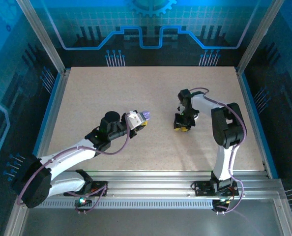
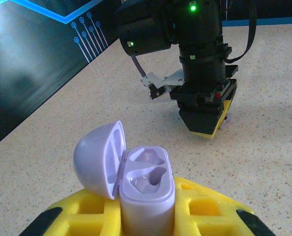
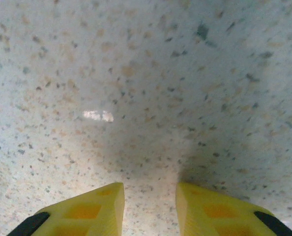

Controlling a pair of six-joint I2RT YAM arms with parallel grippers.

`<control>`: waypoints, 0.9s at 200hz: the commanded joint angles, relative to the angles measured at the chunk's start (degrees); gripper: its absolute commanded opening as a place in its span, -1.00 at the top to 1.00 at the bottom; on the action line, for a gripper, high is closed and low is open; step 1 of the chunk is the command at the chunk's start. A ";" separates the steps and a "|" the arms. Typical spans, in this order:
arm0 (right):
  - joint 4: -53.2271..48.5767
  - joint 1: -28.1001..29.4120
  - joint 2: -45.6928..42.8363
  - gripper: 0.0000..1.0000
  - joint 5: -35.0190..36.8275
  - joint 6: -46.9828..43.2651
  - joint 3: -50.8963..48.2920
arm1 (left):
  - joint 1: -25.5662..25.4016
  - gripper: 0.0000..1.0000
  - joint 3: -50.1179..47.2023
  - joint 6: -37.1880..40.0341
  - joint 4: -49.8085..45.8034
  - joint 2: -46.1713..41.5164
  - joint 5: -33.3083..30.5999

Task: Insert wireless bluetooth earbuds into charging case

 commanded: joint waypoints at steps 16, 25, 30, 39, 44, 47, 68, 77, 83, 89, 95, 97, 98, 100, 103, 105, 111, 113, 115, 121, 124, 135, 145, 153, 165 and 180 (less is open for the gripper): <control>-2.04 0.95 -2.42 0.37 -0.64 -0.76 -1.90 | 0.29 0.64 1.75 0.13 -0.44 -0.97 -0.43; -2.16 0.96 -2.77 0.40 -0.54 -0.68 -2.16 | 0.26 0.64 1.83 0.17 -0.52 -0.98 -0.47; -2.36 1.07 -3.01 0.42 -0.52 -0.67 -2.20 | 0.25 0.63 1.84 0.21 -0.55 -0.93 -0.47; -2.92 1.13 -3.47 0.44 -0.11 -0.59 -2.27 | 0.29 0.64 1.84 0.21 -0.56 -0.98 -0.47; -3.27 1.25 -3.67 0.45 0.14 -0.58 -2.27 | 0.26 0.64 1.84 0.21 -0.55 -0.98 -0.48; -3.49 1.27 -3.88 0.44 0.30 -0.47 -2.27 | 0.32 0.64 1.84 0.21 -0.56 -0.98 -0.47; -5.05 1.35 -5.27 0.45 1.45 0.05 -2.71 | 0.28 0.64 1.92 0.21 -0.64 -0.98 -0.39; -5.70 1.36 -5.85 0.45 1.89 0.39 -2.88 | 0.29 0.63 1.92 0.21 -0.73 -1.00 -0.38; -5.86 1.33 -6.45 0.45 1.96 0.70 -3.04 | 0.31 0.64 2.00 0.21 -0.73 -1.06 -0.43; -5.86 1.35 -7.32 0.44 1.98 1.33 -3.21 | 0.24 0.63 2.01 0.21 -0.76 -1.07 -0.35; -5.81 1.35 -8.41 0.43 2.23 2.29 -3.45 | 0.29 0.63 2.01 0.21 -0.79 -1.06 -0.40; -5.88 1.36 -8.77 0.43 2.39 2.73 -3.49 | 0.32 0.63 2.01 0.21 -0.82 -1.07 -0.39; -5.89 1.36 -8.91 0.42 2.48 2.92 -3.54 | 0.32 0.63 2.01 0.21 -0.86 -1.07 -0.39; -5.90 1.33 -9.29 0.41 2.67 3.43 -3.58 | 0.28 0.63 2.01 0.21 -0.88 -1.07 -0.43; -5.98 1.31 -9.81 0.40 3.05 4.24 -3.66 | 0.27 0.63 2.06 0.21 -0.82 -1.07 -0.46; -6.06 1.34 -10.18 0.38 3.32 4.88 -3.72 | 0.29 0.63 2.07 0.21 -0.81 -1.07 -0.47; -6.39 1.21 -11.10 0.37 4.27 6.96 -3.89 | 0.28 0.63 2.10 0.21 -0.80 -1.07 -0.36; -6.49 1.19 -11.36 0.37 4.66 7.72 -3.93 | 0.32 0.63 2.10 0.21 -0.82 -1.07 -0.42; -6.64 1.20 -11.64 0.36 5.02 8.52 -4.00 | 0.32 0.63 2.10 0.15 -0.85 -1.07 -0.39; -6.93 1.27 -12.34 0.36 5.86 10.94 -4.26 | 0.25 0.63 2.18 0.21 -0.81 -0.98 -0.39; -7.03 1.18 -12.57 0.36 6.04 12.11 -4.43 | 0.24 0.63 2.19 0.21 -0.80 -0.93 -0.45; -7.69 0.92 -12.81 0.36 7.22 16.38 -4.80 | 0.24 0.63 2.27 0.15 -0.83 -0.81 -0.56; -7.64 0.51 -12.49 0.36 7.73 20.01 -5.44 | 0.32 0.64 2.36 -0.05 -0.76 -0.79 -0.74; -6.56 -0.10 -12.30 0.35 7.17 22.51 -6.23 | 0.31 0.64 2.36 -0.10 -0.77 -0.80 -0.69; -5.10 -0.70 -12.15 0.33 7.14 25.76 -7.01 | 0.32 0.64 2.36 -0.35 -0.75 -0.80 -0.80; -4.85 -1.41 -11.78 0.31 8.48 28.50 -6.55 | 0.27 0.63 2.37 -0.62 -0.72 -0.95 -0.66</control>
